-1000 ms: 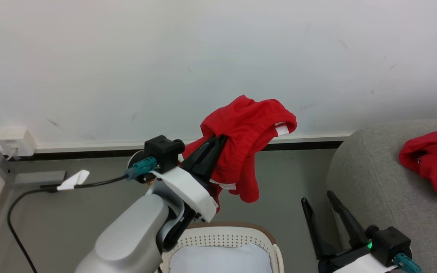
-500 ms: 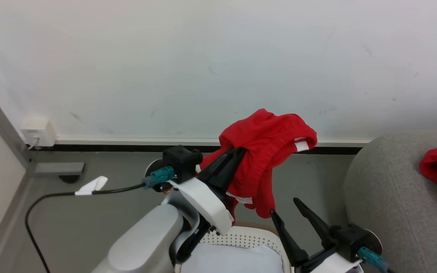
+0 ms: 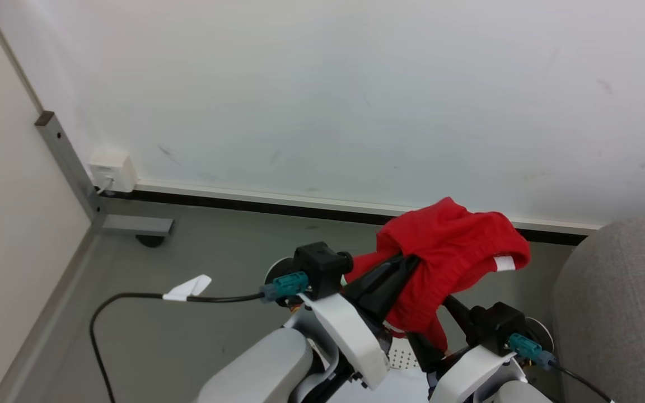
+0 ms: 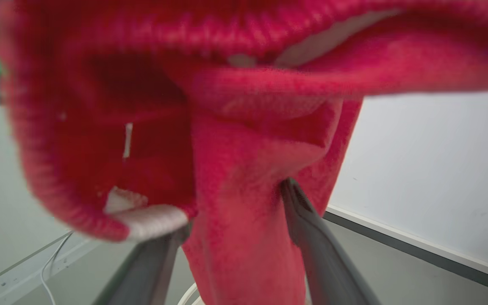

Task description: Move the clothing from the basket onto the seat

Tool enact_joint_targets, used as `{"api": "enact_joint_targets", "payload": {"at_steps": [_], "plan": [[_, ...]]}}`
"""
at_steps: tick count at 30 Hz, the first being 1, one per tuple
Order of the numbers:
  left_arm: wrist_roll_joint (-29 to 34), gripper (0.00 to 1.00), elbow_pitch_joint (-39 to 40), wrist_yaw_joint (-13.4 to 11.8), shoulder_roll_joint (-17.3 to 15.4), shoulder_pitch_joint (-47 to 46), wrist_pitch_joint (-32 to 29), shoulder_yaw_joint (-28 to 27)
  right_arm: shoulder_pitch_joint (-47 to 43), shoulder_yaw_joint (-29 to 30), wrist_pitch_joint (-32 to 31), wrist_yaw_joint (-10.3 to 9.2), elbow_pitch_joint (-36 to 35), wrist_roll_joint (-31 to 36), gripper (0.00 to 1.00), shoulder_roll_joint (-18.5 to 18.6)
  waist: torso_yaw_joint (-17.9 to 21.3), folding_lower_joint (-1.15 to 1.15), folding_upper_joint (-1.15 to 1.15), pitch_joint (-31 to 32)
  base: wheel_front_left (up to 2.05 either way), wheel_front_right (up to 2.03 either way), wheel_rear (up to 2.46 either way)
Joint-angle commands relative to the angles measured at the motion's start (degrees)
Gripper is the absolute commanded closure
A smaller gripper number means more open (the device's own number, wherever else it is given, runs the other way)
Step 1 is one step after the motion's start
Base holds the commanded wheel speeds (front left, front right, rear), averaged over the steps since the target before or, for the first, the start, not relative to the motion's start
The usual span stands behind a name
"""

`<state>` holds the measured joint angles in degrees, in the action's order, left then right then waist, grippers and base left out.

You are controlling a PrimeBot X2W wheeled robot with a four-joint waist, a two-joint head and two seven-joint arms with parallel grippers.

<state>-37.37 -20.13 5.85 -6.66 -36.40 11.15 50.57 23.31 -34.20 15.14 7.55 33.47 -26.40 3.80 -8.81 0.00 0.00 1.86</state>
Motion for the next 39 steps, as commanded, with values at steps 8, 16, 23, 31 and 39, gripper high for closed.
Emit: {"api": "enact_joint_targets", "payload": {"at_steps": [8,16,23,31,39], "plan": [[-1.54,1.00,1.94,0.57,0.38,1.54,-0.71,1.61,1.36,1.46,-0.02,-0.13,1.88,0.61,0.00,-0.45,-2.87,0.00,0.00,0.28,0.00,0.00,0.00],[-1.85,1.00,2.71,-0.12,-0.17,2.02,-0.76,1.61,1.16,1.88,-0.02,-0.13,0.57,0.58,1.00,-0.65,-2.91,0.00,0.00,0.27,0.00,0.00,0.00],[-2.37,1.00,2.26,-0.64,-0.88,2.07,-0.17,0.87,0.49,1.91,-0.02,-0.13,-0.47,-0.01,1.00,-0.68,-1.69,0.00,0.00,-0.01,0.00,0.00,0.00],[-2.47,1.00,1.74,-1.11,-1.15,1.89,0.43,0.56,-0.17,2.61,-0.02,-0.13,-1.41,-0.30,1.00,-0.67,-0.52,0.00,0.00,-0.34,0.00,0.00,0.00],[-2.06,0.00,2.18,-1.62,-1.25,2.25,0.91,0.80,-1.11,4.59,-0.01,-0.13,-3.16,-0.30,1.00,-0.31,1.56,0.00,0.00,-0.88,0.00,0.00,0.00]]}}
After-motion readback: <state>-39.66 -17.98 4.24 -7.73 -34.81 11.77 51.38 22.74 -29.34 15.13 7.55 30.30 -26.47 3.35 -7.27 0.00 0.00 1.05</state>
